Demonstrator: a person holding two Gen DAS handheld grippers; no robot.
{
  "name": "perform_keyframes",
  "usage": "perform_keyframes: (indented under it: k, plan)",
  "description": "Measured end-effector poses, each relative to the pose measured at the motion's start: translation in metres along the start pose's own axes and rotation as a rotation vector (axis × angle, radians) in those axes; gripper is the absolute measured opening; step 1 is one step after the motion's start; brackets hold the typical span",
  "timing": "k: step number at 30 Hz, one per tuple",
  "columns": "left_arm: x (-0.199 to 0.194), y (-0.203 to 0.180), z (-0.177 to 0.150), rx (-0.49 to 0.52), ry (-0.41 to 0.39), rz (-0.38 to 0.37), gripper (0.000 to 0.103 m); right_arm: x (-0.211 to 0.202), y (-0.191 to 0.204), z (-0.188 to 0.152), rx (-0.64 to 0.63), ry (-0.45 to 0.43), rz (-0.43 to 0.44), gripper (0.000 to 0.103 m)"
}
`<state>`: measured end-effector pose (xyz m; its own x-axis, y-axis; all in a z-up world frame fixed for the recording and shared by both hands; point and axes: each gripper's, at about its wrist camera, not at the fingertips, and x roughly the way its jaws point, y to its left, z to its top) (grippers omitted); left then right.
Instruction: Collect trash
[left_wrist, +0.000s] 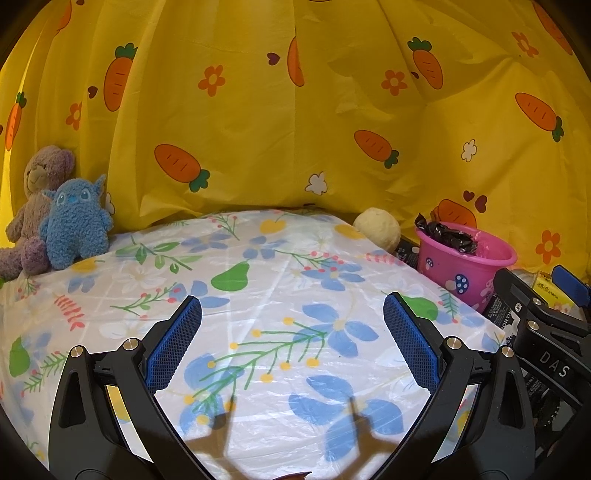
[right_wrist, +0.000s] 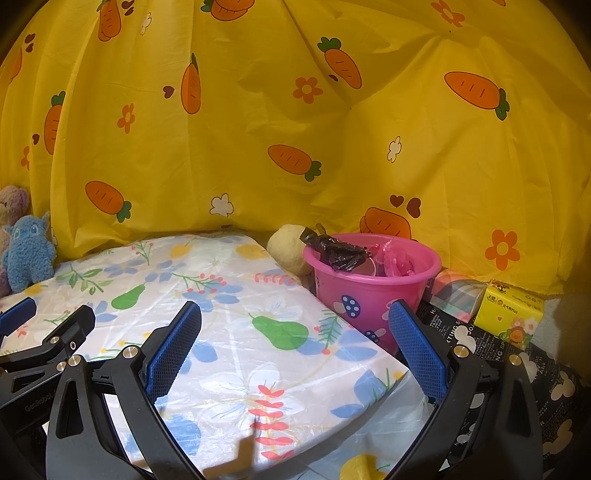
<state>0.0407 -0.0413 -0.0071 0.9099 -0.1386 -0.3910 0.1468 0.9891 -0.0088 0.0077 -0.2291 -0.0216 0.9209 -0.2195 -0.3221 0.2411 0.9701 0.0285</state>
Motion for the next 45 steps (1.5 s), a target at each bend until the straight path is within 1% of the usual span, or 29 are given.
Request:
perform_keyframes:
  k: [45]
  plan:
    - [0.0006,-0.0044,0.0,0.0,-0.004,-0.014,0.097,0.0025,0.0,0.0016,0.001,0.001,0.003,0.097]
